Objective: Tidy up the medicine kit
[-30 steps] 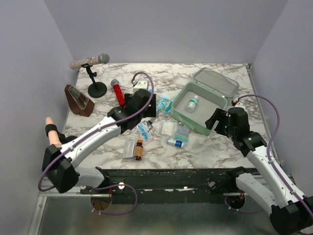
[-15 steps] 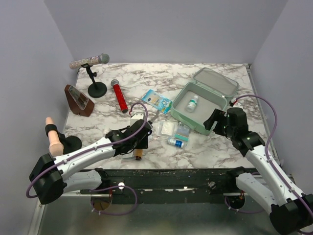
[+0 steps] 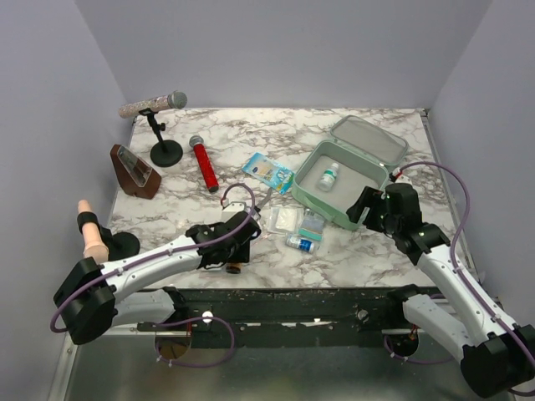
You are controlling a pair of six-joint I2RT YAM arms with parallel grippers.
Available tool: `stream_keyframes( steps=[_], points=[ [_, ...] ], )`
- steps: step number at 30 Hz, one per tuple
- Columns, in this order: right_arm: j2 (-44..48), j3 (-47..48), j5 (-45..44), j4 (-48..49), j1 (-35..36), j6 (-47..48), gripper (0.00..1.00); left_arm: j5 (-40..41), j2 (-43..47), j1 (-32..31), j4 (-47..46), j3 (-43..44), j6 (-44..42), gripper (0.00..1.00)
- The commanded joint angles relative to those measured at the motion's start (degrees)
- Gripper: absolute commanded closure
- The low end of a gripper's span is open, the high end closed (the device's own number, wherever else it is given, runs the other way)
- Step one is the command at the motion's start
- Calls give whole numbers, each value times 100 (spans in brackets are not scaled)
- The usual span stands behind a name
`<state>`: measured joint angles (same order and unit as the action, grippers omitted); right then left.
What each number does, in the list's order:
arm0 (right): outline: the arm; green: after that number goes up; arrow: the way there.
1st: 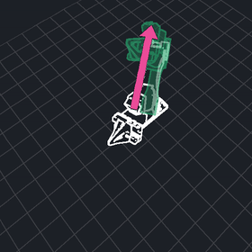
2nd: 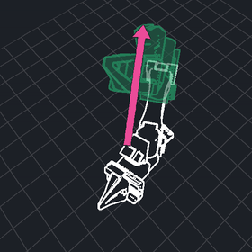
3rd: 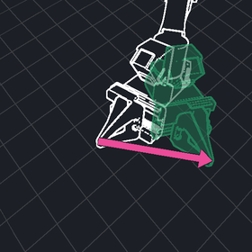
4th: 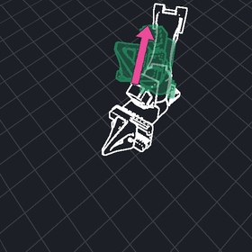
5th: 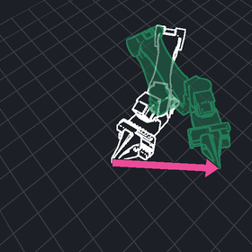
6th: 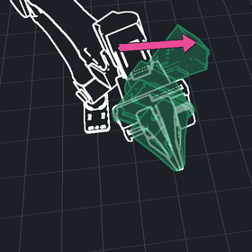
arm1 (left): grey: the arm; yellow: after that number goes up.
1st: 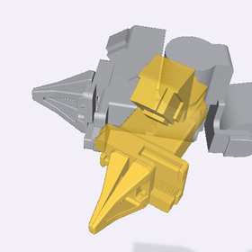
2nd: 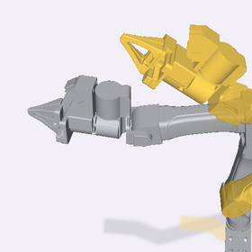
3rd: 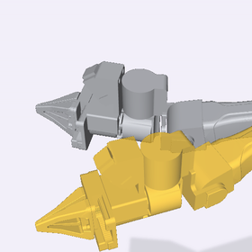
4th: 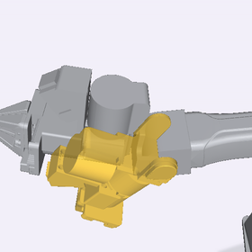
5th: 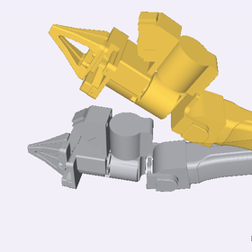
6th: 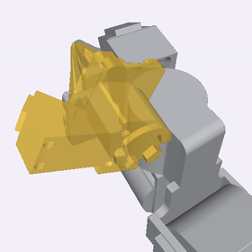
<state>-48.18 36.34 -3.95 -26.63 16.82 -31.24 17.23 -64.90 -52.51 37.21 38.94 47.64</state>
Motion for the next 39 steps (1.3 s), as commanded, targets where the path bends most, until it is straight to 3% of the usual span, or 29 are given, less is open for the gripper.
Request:
stream_keyframes(
  steps=[1, 6, 14, 19, 24, 28, 31, 34, 39],
  points=[
    [-60, -65, 157, 70, -3, 83, 14, -36, -259, -22, 172, -97, 70, 38],
    [-42, -74, 148, 97, -3, 119, 14, 52, -329, -14, 137, -97, -26, 33],
    [-33, -101, 148, 97, -3, 84, 14, 8, -742, -22, -65, -176, -114, 36],
    [46, -92, 149, 53, -3, 92, 14, -27, -796, -22, -232, -159, -211, 46],
    [177, -4, 140, -26, -3, 101, 14, 166, -112, -127, -30, 166, -342, 58],
    [239, 102, 227, -88, -3, 75, 14, 289, 373, -233, -99, 824, -798, 60],
    [274, 119, 245, -97, -3, 75, 14, 27, 59, -233, -441, 1500, -1492, 60],
    [336, 58, 201, -123, -3, 101, 14, -351, -819, -233, -785, 2387, -2283, 60],
    [511, -109, 122, -228, -3, 83, 14, -1027, -2761, -189, -926, 4652, -3399, 59]
  ],
)
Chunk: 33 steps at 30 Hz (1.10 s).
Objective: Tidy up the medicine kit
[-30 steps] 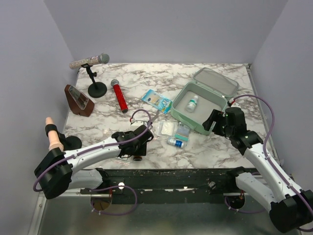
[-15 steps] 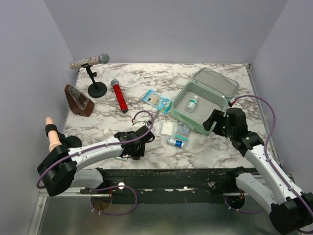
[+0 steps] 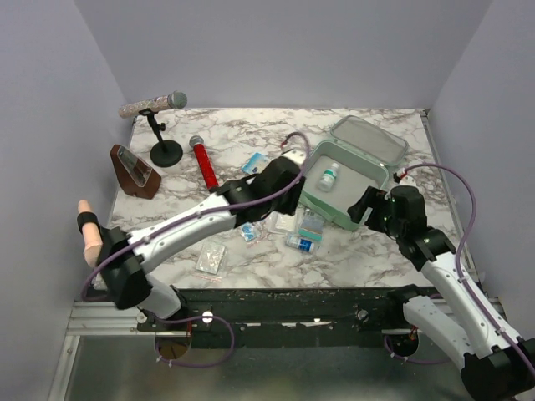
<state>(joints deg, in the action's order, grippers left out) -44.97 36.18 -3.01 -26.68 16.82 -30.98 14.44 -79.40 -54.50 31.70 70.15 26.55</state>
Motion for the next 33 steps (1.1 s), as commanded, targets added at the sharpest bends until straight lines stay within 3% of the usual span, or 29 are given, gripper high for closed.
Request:
stream_keyframes(
  steps=[1, 5, 13, 21, 33],
  points=[
    [234, -129, 45, -233, -3, 49, 14, -854, -1768, 36, -315, 1963, -1431, 59],
    [375, -234, -34, -250, -12, -13, 14, -1241, -3351, 132, 282, 3888, -1837, 59],
    [366, -314, -16, -198, -12, -48, 14, -1795, -5277, 282, 837, 6123, -2171, 59],
    [515, -331, 19, -241, -12, -57, 14, -1576, -5894, 335, 846, 6291, -2470, 55],
    [507, -331, 28, -259, -12, -83, 14, -1488, -6439, 352, 345, 6502, -1978, 53]
  ],
)
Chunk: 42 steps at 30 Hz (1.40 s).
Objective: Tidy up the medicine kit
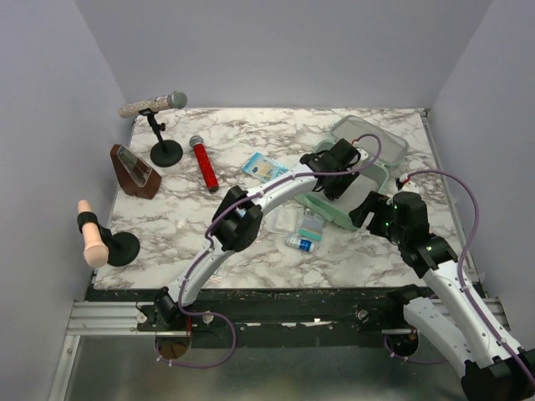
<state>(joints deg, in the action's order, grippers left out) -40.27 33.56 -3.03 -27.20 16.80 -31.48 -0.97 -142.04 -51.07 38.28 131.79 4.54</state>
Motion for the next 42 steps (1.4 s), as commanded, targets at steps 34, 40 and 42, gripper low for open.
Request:
stream_keyframes(
  steps=[34, 40, 42],
  points=[
    [-1157, 519, -312, 663, -10, -621, 19, 1440, 4172, 317, -1928, -3444, 680, 7],
    [-2272, 1152, -427, 1269, -27, -789, 30, 1846, 6063, 457, -2474, -5889, 1172, 9],
    [-2773, 1450, -523, 1375, -45, -798, 37, 1890, 6511, 457, -2571, -6504, 1347, 9]
  ],
)
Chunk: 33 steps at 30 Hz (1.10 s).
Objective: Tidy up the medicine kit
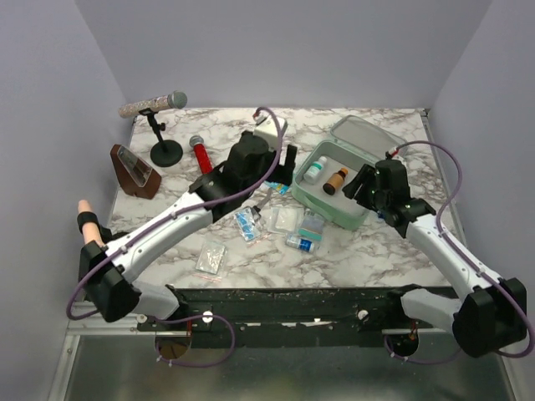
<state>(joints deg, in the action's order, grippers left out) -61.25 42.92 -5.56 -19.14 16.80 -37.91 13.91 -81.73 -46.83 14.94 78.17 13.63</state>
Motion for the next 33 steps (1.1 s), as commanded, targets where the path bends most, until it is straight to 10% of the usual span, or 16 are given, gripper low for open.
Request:
stream_keyframes(
  steps=[1, 10, 25, 33],
  points=[
    [-921, 638, -261, 560, -62, -120, 39, 402, 683, 33, -263, -1399, 526, 9],
    [-2741, 1192, -24, 595, -80, -155, 44, 323, 1625, 33, -404, -2938, 1335, 11],
    [-4052, 2106, 283, 903, -80, -129, 59, 358, 1907, 33, -246, -3335, 1564, 12],
    [-3940, 2134, 302, 964, -80, -129, 50, 638, 1758, 33, 17, -3274, 1731, 12]
  ],
)
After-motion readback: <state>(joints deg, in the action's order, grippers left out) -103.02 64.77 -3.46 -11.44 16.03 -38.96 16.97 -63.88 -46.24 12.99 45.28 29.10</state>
